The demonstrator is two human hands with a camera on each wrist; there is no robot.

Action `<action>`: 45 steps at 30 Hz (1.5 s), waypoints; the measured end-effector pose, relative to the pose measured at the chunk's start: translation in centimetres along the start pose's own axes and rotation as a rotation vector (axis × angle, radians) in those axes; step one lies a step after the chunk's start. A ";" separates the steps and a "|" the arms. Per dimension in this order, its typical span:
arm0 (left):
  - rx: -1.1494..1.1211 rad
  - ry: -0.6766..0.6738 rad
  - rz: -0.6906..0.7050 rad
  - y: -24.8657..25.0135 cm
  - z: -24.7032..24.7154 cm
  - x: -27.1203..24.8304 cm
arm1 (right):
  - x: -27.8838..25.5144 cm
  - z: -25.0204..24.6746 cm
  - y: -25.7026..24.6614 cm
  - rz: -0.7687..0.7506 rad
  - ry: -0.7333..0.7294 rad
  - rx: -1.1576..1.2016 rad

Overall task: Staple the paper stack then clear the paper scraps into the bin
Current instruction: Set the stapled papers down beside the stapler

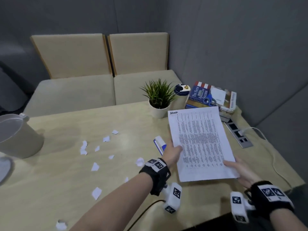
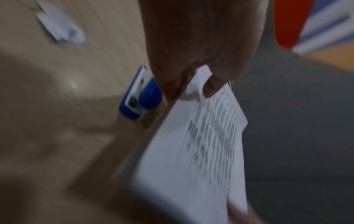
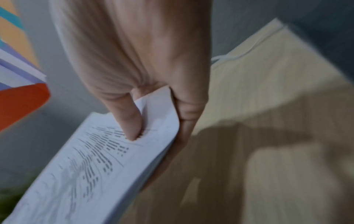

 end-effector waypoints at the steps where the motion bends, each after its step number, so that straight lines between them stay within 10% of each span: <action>1: 0.047 -0.040 -0.035 -0.9 1.3 0.2 | 0.7 -0.9 -0.1 -0.001 0.047 -0.018; 7: 0.201 -0.175 -0.229 -10.6 6.1 6.9 | 5.2 -3.6 0.1 0.043 0.145 -0.272; 21: 0.466 -0.179 -0.265 -5.2 5.3 3.7 | 6.9 -1.2 -1.4 -0.045 0.504 -0.835; 27: 0.548 -0.289 0.006 -2.4 3.2 1.2 | 5.3 0.8 -1.0 0.028 0.587 -1.005; 31: 0.526 -0.073 0.285 0.2 -4.4 -1.6 | 2.5 6.7 -1.4 -0.349 0.668 -0.903; 35: 0.609 0.398 0.416 -0.2 -16.4 -4.8 | -1.6 15.9 0.5 -0.664 0.407 -0.758; 40: 0.879 0.633 0.111 -6.7 -29.4 -9.4 | -3.5 25.8 3.9 -0.632 0.016 -0.733; 45: 1.000 0.516 -0.196 -12.0 -34.3 -13.5 | -1.7 29.3 4.7 -0.362 -0.032 -0.846</action>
Point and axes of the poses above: each hand's wrist, its own x-axis towards the middle knuckle, its own z-axis out of the palm, y = z × x, the point moved 2 cm from there along x, towards the middle knuckle, and after that the axes turned 2 degrees about y, right-handed, at the moved point
